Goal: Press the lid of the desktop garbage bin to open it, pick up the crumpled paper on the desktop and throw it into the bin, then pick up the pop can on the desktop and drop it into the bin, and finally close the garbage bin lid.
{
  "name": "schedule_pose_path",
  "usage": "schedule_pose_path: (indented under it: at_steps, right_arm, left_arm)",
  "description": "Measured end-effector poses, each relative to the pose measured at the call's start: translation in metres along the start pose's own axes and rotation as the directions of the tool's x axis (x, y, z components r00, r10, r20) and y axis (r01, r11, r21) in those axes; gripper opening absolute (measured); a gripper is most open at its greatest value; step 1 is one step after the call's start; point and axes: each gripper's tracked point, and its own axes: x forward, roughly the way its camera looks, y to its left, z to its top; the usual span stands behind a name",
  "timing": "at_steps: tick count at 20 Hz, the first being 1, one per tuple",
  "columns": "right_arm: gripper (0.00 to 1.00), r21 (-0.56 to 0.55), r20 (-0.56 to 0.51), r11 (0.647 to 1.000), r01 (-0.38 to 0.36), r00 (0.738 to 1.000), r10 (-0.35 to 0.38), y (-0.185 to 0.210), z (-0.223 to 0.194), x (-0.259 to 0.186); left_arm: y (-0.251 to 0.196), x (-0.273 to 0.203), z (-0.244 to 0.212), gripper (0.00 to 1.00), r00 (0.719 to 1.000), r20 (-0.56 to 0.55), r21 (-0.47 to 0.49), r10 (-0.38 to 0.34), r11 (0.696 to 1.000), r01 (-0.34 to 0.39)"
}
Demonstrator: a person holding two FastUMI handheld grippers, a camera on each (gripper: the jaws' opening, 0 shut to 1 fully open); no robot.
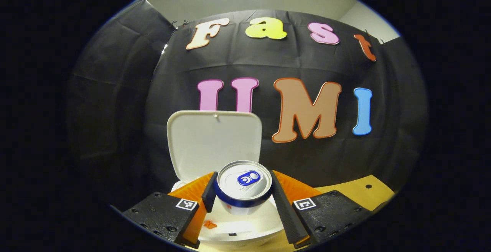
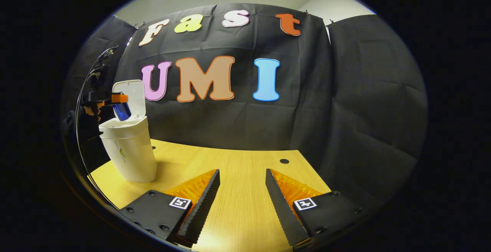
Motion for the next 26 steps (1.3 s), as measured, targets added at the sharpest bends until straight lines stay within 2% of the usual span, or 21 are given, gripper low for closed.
schedule_pose_path:
  at_steps: [5,8,11,15,19,25,26]
  right_arm:
    - [0.82,-0.002,-0.014,1.0,0.015,1.0,-0.015,-0.001,-0.005,-0.003]
    - [0.82,-0.006,-0.013,1.0,0.021,1.0,-0.021,-0.002,-0.005,-0.004]
    - [0.82,-0.002,-0.013,1.0,0.02,1.0,-0.02,-0.003,-0.003,-0.004]
    - [0.82,0.0,-0.011,1.0,0.012,1.0,-0.012,0.001,-0.002,-0.002]
    - [0.82,0.0,-0.011,1.0,0.007,1.0,-0.007,0.001,-0.004,-0.002]
    - [0.83,0.031,-0.018,0.999,0.026,1.0,-0.025,-0.006,-0.009,-0.006]
    - [0.87,0.035,-0.019,0.999,0.026,1.0,-0.025,-0.007,-0.012,-0.007]
  left_arm:
    - [0.018,0.02,-0.042,0.77,0.993,-0.11,0.012,0.042,0.999,-0.041]
    - [0.016,0.021,-0.034,0.81,0.995,-0.089,0.008,0.042,0.999,-0.041]
    - [0.006,0.016,-0.016,0.93,0.999,-0.043,0.032,0.019,0.999,-0.018]
    - [-0.003,0.004,0.022,0.93,1.0,0.03,0.075,0.005,0.997,-0.007]
    - [-0.007,-0.002,0.071,0.93,0.997,0.079,0.042,-0.01,0.999,0.007]
    - [0.013,0.021,0.14,0.92,0.99,0.141,0.032,0.013,0.999,-0.018]
    - [0.015,0.029,0.147,0.92,0.99,0.141,0.024,0.012,1.0,-0.015]
